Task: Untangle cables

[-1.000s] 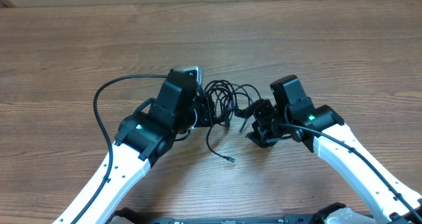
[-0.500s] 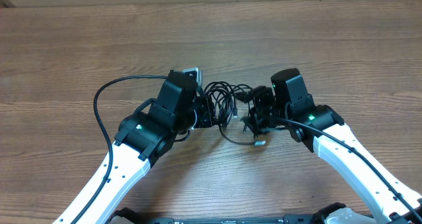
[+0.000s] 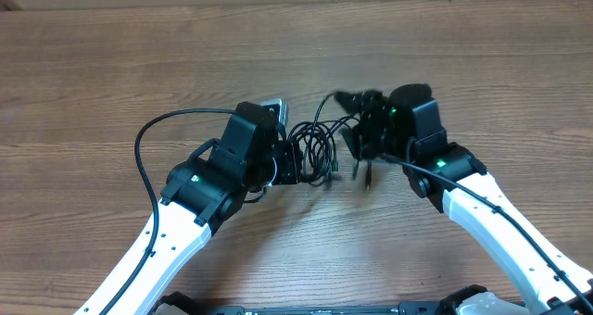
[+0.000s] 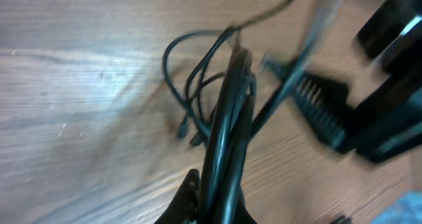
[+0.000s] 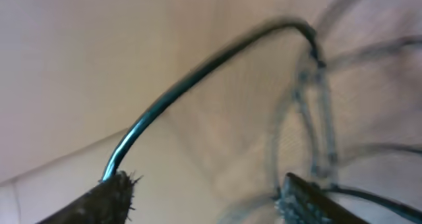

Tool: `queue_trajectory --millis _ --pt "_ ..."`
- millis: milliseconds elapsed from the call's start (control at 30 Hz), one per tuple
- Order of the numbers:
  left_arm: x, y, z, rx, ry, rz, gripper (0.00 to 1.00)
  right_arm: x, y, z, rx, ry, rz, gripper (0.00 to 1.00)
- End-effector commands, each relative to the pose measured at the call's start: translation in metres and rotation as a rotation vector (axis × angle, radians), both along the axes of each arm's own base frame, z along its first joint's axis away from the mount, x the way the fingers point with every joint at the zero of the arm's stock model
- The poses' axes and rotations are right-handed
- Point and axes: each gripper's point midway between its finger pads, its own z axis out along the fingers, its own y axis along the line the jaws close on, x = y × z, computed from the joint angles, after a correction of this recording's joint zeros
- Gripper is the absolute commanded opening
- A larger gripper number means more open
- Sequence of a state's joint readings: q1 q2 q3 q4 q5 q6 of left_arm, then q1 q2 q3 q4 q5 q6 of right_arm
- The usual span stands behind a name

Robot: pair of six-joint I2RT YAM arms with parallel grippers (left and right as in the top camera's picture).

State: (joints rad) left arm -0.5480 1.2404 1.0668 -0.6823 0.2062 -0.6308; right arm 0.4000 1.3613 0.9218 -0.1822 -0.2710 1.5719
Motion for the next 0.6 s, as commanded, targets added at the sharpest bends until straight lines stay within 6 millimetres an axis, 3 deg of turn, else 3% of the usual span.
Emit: queue_trajectory --millis 0,100,200,300,467,567 --pt "-0.006 0.000 -0.005 0.029 0.004 -0.060 0.04 0.023 -0.016 0.028 0.037 -0.114 -0.055 0.76" --pt "-0.011 0.003 -0.009 0.055 0.015 -0.084 0.04 0.036 -0.032 0.044 0.067 -0.176 -0.084 0.80" --pt "-0.015 0.004 -0.011 0.069 0.017 -0.110 0.04 0.045 -0.055 0.045 0.071 -0.180 -0.123 0.82" --pt "-0.014 0.004 -0.011 0.071 0.016 -0.109 0.04 0.042 -0.062 0.048 0.047 -0.229 -0.022 0.82" --pt "-0.004 0.013 -0.011 0.117 -0.023 -0.060 0.04 0.006 -0.037 0.040 0.050 -0.245 0.284 0.80" --pt "0.004 0.018 -0.013 0.146 -0.041 -0.026 0.04 -0.026 -0.034 0.005 0.042 -0.053 0.348 0.80"
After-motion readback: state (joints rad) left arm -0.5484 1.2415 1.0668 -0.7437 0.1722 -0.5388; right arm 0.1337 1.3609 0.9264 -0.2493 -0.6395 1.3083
